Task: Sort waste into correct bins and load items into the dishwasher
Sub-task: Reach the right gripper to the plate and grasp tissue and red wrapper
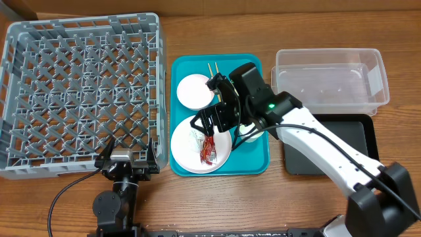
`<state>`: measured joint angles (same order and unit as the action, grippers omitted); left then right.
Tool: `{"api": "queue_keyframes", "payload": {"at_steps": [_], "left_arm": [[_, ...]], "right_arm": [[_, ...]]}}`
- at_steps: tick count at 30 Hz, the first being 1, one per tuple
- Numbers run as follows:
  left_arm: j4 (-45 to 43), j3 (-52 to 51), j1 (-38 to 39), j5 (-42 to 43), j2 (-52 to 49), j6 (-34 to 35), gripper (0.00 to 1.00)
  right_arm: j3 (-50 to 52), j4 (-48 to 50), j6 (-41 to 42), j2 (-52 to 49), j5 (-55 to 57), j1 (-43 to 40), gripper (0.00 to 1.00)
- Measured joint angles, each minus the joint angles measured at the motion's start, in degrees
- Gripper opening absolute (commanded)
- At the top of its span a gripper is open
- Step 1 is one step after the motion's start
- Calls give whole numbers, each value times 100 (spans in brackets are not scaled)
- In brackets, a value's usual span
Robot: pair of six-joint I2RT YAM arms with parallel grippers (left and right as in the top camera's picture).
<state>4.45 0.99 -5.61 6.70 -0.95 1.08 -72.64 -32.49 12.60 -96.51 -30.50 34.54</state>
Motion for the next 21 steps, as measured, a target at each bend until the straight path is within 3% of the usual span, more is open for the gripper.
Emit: {"api": "queue_keyframes", "payload": {"at_steps": [6,11,21], "left_arm": [[0,0,0,0,0,0,100],[0,0,0,0,0,0,100],[0,0,0,0,0,0,100]], "right_arm": [[0,50,1040,-247,1248,186,90],[-11,-11,2127,-404,2946,984,87],[-22,-243,3029,-940,3740,1314,85]]}}
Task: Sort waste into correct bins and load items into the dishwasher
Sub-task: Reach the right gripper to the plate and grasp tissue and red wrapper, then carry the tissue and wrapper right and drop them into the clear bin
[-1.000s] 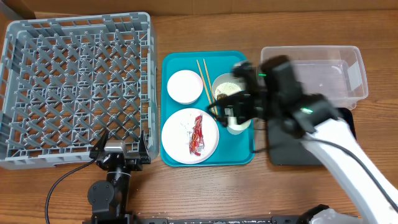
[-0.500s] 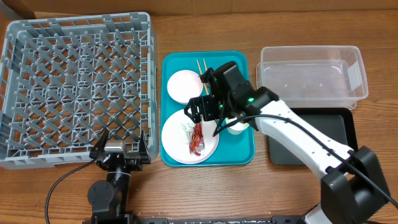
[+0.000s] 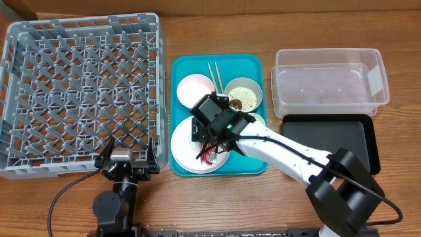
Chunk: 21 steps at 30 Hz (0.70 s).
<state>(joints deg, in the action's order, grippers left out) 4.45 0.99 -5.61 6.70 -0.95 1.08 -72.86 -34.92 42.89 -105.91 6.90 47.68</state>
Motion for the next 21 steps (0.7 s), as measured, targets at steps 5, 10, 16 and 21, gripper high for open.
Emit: {"api": "queue_keyframes", "payload": {"at_steps": [5,10,16,21], "left_arm": [[0,0,0,0,0,0,100],[0,0,0,0,0,0,100],[0,0,0,0,0,0,100],[0,0,0,0,0,0,100]], "right_arm": [[-4,136,138,-280,-79,-2,92],[-4,192,168,-629,-323,-2,93],[-26,232,190,-623,-415,-2,59],[-26,229,208,-623,-496,-2,26]]}}
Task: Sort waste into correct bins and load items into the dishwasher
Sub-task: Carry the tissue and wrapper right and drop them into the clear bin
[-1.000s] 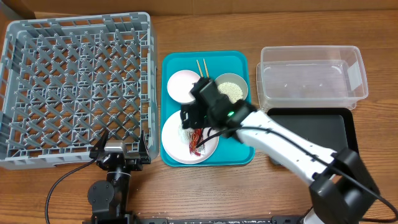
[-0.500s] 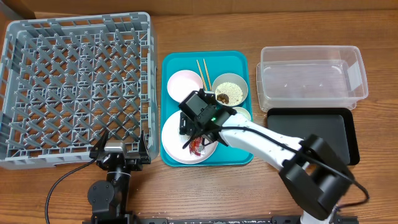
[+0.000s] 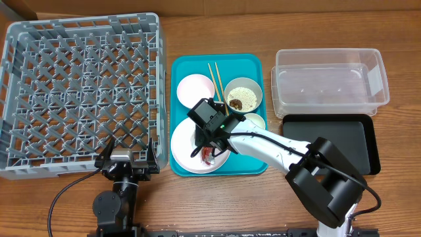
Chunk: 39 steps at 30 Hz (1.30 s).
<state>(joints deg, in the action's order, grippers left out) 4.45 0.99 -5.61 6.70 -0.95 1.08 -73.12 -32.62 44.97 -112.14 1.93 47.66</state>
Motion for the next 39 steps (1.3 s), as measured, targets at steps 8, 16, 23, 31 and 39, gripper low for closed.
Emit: {"api": "queue_keyframes", "payload": {"at_steps": [8,16,23,31,39], "left_arm": [[2,0,2,0,0,0,100],[0,0,0,0,0,0,100],[-2,0,0,0,0,0,100],[0,0,0,0,0,0,100],[0,0,0,0,0,0,100]], "right_arm": [[-11,22,4,0,-221,-2,4],[-931,-935,-238,0,-264,-131,4],[-2430,-2293,-693,195,-260,-706,4],[-3027,-2804,-984,592,79,-2516,4],[-3027,-2855,-1049,588,343,-3985,4]]}}
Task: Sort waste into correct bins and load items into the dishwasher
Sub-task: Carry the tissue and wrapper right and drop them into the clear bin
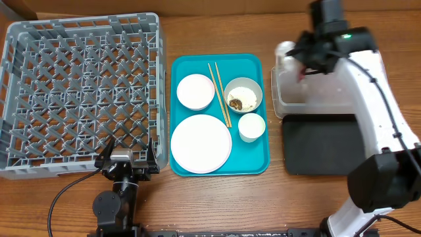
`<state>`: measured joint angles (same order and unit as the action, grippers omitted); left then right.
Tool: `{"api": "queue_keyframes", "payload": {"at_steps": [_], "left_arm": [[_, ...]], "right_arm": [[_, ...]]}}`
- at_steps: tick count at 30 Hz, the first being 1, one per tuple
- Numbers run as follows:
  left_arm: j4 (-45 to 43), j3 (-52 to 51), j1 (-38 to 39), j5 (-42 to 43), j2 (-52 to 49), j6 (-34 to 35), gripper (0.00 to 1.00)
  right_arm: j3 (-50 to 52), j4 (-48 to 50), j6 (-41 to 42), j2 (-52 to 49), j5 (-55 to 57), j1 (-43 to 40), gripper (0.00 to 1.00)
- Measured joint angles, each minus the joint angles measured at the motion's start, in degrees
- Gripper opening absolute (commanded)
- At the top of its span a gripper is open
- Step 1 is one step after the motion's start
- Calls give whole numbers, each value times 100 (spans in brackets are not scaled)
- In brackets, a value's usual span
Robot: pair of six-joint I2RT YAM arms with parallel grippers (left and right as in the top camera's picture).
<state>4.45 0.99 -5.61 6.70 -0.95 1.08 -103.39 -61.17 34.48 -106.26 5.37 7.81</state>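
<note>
My right gripper (293,58) hangs over the left end of the clear plastic bin (365,79), shut on crumpled white and red wrapper waste (285,49). On the teal tray (258,164) lie a bare large white plate (200,143), a small plate (195,91), chopsticks (219,92), a bowl with food scraps (243,95) and a small white cup (251,127). The grey dish rack (79,85) stands at the left with nothing in it. My left gripper (127,160) sits low at the rack's front edge; its jaws cannot be made out.
A black tray (329,145) lies in front of the clear bin, at the right. The right arm's white links run down the right side of the table. A cable trails from the left arm's base at the front.
The right gripper was down on the large plate at the wrappers. Now it is over the clear bin's left end with the wrappers in it, and the large plate is bare.
The right gripper first hovered over the tray above the large plate holding red and white wrappers. Then it stood lower at the wrappers, then down on them. Now the wrappers are off the plate, held over the clear bin. The left arm never moved.
</note>
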Motion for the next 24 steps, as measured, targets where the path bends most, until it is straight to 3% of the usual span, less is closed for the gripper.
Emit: {"api": "queue_keyframes", "payload": {"at_steps": [8,9,10,11,12,13,14,24], "left_arm": [[0,0,0,0,0,0,100],[0,0,0,0,0,0,100],[0,0,0,0,0,0,99],[0,0,0,0,0,0,100],[0,0,0,0,0,0,100],[0,0,0,0,0,0,100],[0,0,0,0,0,0,100],[0,0,0,0,0,0,100]], "right_arm": [[358,63,-2,-31,111,-380,4],[424,85,-2,-44,118,-380,11],[494,101,-2,-59,133,-380,30],[553,111,-20,-79,155,-380,60],[595,109,-7,-105,170,-380,80],[619,114,-13,-122,195,-380,93],[636,114,-17,-138,214,-380,99],[546,-188,-42,-140,251,-365,100]]}}
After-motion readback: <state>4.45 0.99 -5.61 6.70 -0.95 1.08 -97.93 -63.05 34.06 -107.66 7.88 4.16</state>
